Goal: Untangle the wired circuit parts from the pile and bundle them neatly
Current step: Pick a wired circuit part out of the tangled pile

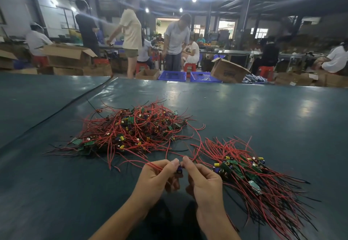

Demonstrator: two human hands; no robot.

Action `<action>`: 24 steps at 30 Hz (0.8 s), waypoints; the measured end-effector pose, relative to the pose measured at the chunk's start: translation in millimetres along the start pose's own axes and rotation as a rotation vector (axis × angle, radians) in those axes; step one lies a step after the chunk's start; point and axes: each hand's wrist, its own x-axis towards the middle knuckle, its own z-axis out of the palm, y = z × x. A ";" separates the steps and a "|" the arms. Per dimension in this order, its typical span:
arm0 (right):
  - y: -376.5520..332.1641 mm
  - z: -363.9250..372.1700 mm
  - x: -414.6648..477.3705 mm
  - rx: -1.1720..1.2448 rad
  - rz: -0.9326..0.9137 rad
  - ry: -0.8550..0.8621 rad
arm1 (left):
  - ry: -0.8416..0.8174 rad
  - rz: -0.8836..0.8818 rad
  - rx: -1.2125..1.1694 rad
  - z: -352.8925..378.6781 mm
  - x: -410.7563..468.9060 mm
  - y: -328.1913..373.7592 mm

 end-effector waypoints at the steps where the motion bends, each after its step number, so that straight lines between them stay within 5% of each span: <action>1: 0.1 0.1 1.1 0.010 0.001 0.029 | 0.021 0.029 0.015 -0.9 0.7 0.2; 7: -11.5 -17.4 18.3 0.194 0.029 0.296 | 0.047 0.041 0.024 -4.9 3.0 3.2; 13: -21.4 -30.9 19.2 0.324 0.025 0.385 | 0.015 0.049 0.042 -4.0 1.1 4.1; 16: -14.6 -23.4 14.4 0.196 -0.016 0.301 | 0.017 0.037 0.018 -3.1 -0.2 1.9; 21: -2.8 1.1 -1.1 -0.082 -0.122 -0.082 | -0.035 0.041 0.054 -5.7 2.1 1.9; 24: -2.5 -0.9 -0.5 -0.137 -0.145 -0.059 | -0.077 0.037 0.087 -7.8 2.5 2.6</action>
